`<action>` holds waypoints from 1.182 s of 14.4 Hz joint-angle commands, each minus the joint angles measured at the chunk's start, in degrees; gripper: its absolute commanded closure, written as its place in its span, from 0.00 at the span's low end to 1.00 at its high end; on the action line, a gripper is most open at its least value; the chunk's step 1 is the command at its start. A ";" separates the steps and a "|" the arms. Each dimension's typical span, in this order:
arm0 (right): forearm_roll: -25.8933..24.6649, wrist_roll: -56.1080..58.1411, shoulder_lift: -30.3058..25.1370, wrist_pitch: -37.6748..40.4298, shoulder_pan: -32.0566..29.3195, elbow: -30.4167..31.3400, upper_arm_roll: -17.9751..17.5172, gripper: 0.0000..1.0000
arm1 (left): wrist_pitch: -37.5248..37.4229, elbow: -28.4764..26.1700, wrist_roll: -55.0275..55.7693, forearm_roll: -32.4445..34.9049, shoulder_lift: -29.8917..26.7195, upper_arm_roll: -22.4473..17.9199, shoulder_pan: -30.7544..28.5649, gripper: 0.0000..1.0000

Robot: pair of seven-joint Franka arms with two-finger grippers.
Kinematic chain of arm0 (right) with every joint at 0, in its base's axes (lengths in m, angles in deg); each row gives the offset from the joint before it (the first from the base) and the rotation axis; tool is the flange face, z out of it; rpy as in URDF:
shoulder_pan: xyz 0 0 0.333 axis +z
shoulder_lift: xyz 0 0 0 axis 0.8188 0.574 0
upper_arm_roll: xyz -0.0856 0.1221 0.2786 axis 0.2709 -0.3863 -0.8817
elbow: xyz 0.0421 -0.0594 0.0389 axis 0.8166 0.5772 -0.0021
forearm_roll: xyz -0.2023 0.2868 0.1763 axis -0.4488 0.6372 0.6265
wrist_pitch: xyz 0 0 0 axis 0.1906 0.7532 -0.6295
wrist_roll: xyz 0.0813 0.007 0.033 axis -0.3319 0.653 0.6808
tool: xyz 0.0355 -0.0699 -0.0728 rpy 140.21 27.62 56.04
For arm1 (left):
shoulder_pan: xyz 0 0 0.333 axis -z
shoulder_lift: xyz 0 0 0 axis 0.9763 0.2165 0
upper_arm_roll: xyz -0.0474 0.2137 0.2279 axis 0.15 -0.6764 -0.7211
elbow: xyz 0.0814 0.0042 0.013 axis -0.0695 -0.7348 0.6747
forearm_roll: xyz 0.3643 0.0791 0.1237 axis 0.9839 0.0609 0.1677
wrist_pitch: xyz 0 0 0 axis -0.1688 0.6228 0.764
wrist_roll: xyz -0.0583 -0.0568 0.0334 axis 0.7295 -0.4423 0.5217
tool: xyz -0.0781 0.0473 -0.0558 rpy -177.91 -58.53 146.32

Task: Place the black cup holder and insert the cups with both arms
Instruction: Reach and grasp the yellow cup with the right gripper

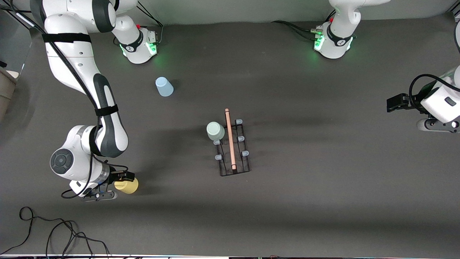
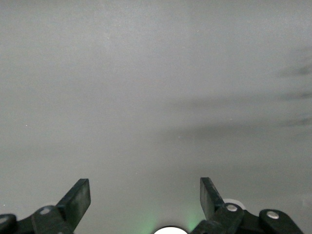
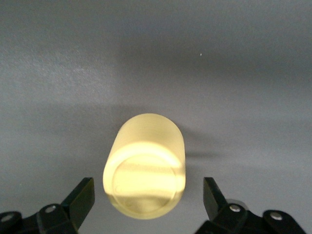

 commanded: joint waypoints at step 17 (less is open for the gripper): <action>-3.77 -33.18 -13.59 23.84 19.37 -11.14 0.75 0.65 | -0.34 -1.15 -0.90 -0.63 -1.62 -0.17 -0.22 0.00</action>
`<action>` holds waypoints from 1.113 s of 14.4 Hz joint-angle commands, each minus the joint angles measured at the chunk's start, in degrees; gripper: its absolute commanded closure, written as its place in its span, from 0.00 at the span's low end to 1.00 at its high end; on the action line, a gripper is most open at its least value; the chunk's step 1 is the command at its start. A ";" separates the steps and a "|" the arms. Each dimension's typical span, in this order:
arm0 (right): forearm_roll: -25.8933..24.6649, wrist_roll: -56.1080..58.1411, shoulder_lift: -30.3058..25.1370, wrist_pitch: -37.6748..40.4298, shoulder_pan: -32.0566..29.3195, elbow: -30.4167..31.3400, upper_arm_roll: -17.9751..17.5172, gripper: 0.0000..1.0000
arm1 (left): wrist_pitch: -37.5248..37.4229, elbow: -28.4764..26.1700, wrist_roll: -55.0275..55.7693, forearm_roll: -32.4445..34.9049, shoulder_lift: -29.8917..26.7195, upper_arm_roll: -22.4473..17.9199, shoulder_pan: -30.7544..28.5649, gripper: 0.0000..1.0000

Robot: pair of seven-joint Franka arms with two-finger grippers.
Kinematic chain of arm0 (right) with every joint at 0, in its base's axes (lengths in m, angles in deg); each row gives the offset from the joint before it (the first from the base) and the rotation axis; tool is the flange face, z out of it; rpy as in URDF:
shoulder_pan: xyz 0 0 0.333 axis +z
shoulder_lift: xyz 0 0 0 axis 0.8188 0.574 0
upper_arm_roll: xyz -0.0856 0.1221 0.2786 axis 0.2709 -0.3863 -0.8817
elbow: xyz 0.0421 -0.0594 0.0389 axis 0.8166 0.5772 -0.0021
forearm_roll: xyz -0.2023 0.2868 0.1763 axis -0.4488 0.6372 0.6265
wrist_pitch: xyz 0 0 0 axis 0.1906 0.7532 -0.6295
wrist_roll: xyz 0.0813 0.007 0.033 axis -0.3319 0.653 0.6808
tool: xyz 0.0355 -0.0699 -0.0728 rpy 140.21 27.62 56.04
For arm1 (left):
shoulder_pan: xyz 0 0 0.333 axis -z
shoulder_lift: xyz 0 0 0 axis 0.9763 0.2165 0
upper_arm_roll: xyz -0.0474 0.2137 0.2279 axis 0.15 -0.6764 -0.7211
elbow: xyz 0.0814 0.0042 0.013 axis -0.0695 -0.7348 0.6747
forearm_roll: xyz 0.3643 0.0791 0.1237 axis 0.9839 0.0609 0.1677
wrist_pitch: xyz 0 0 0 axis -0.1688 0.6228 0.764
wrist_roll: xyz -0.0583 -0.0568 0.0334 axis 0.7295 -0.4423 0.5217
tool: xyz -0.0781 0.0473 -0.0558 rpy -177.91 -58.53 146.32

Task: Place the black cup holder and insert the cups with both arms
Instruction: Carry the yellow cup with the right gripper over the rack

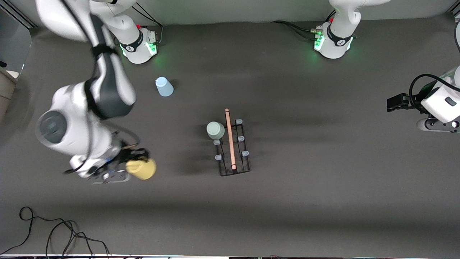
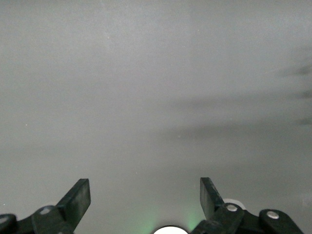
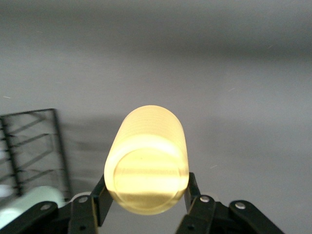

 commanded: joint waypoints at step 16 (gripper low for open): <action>-0.81 -36.00 14.32 -4.50 16.75 -13.16 0.09 0.65 | -0.74 -1.15 -0.98 -0.62 -1.61 -0.30 -0.28 0.00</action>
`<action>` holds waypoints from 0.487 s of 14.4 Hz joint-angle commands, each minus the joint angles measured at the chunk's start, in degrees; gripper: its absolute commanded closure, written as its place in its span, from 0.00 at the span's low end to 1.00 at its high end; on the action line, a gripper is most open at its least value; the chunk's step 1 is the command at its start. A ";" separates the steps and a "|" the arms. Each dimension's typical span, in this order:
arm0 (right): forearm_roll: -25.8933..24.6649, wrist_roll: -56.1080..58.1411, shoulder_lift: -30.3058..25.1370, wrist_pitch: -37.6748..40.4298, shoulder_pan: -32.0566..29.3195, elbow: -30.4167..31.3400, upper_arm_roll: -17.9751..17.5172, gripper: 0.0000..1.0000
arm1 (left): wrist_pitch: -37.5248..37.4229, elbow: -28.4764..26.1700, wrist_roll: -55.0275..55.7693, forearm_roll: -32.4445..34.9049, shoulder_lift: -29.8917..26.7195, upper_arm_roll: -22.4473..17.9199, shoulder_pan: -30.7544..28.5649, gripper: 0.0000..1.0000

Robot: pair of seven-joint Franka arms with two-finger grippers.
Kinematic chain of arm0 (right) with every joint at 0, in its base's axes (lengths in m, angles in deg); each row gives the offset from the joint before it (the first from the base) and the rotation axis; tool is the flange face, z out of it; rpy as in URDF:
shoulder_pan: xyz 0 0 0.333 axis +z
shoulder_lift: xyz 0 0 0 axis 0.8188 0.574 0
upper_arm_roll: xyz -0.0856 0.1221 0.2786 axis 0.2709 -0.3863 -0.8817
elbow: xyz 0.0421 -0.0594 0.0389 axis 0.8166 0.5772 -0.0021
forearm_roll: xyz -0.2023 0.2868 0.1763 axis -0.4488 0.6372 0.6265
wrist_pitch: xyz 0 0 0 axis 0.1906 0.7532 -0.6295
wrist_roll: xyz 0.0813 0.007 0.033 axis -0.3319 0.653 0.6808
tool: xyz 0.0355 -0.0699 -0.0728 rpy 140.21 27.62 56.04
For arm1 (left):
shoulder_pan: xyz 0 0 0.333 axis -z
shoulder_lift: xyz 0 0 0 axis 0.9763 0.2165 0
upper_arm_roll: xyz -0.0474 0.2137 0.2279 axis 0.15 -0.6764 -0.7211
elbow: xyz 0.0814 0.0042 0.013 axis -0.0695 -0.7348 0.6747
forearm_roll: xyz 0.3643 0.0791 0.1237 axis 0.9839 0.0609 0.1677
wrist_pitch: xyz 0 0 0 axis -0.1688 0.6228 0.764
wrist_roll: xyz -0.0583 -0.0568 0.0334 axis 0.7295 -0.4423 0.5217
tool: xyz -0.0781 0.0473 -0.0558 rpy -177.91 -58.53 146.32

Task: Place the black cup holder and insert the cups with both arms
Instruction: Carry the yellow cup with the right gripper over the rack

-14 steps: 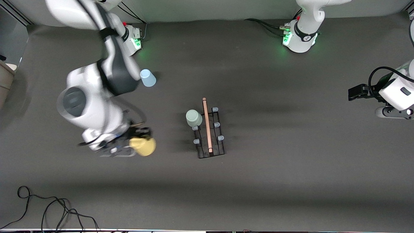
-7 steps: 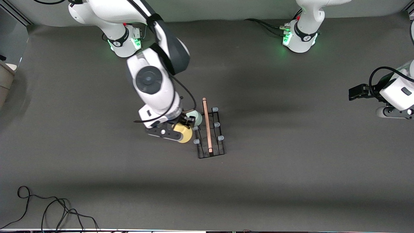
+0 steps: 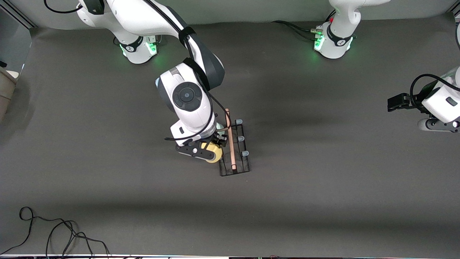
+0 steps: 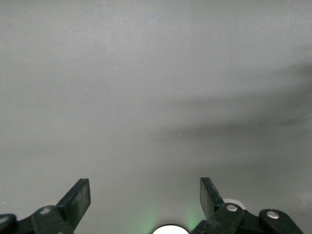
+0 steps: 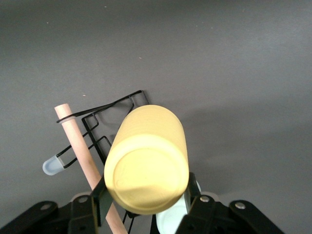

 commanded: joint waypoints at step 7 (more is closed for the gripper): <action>-0.50 -3.36 5.00 -5.74 0.79 -2.12 0.31 0.65 | -0.40 -1.06 -0.88 -0.62 -1.61 -0.13 -0.14 0.00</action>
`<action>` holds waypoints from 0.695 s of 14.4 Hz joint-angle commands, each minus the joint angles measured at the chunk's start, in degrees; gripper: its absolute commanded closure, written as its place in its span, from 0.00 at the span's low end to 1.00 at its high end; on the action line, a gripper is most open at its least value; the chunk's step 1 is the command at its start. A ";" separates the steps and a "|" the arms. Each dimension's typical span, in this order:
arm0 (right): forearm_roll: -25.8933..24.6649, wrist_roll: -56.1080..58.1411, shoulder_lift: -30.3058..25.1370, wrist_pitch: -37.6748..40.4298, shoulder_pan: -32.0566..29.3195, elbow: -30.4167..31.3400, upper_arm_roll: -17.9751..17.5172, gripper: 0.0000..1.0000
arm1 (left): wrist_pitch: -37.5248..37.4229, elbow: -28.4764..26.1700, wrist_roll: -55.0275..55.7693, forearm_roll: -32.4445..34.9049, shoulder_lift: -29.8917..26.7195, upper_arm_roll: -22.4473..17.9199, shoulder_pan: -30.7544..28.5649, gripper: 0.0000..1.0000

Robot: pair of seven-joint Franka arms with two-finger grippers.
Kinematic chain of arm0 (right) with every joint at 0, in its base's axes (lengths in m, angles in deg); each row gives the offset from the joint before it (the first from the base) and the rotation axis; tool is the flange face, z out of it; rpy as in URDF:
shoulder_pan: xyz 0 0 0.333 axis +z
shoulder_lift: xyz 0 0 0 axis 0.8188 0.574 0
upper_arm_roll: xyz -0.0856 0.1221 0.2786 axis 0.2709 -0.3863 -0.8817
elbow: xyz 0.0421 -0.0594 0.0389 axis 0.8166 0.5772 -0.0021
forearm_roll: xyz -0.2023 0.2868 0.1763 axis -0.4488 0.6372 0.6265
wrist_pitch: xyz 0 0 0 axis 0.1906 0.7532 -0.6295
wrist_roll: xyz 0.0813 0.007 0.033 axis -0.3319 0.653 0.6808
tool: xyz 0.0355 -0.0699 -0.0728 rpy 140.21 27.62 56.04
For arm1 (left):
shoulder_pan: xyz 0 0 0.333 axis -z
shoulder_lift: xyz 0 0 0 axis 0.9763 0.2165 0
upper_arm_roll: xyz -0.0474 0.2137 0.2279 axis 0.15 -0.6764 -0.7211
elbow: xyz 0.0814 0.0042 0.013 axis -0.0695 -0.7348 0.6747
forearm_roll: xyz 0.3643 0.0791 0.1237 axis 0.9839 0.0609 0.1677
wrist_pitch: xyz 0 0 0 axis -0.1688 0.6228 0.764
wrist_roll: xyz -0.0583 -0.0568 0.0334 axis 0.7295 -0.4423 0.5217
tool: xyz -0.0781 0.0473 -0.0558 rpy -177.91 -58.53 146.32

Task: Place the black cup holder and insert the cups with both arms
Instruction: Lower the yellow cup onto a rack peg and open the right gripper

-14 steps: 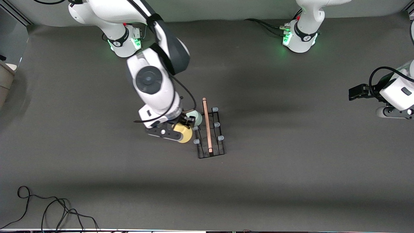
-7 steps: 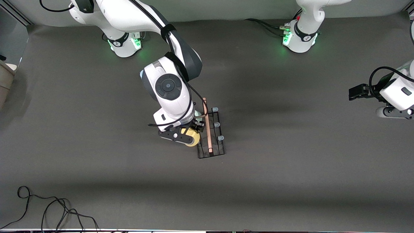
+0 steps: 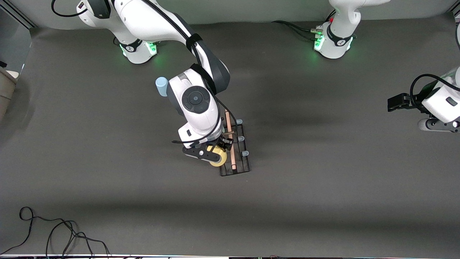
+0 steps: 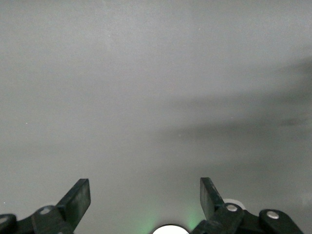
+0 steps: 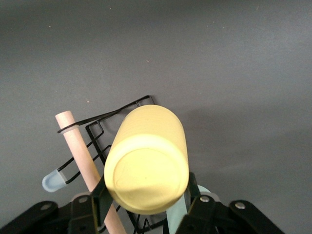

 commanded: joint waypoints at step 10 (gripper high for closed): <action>-0.32 -1.03 1.35 -0.51 -0.38 -2.13 0.49 0.00 | -0.39 -0.89 -0.96 -0.62 -1.53 -0.13 -0.31 0.00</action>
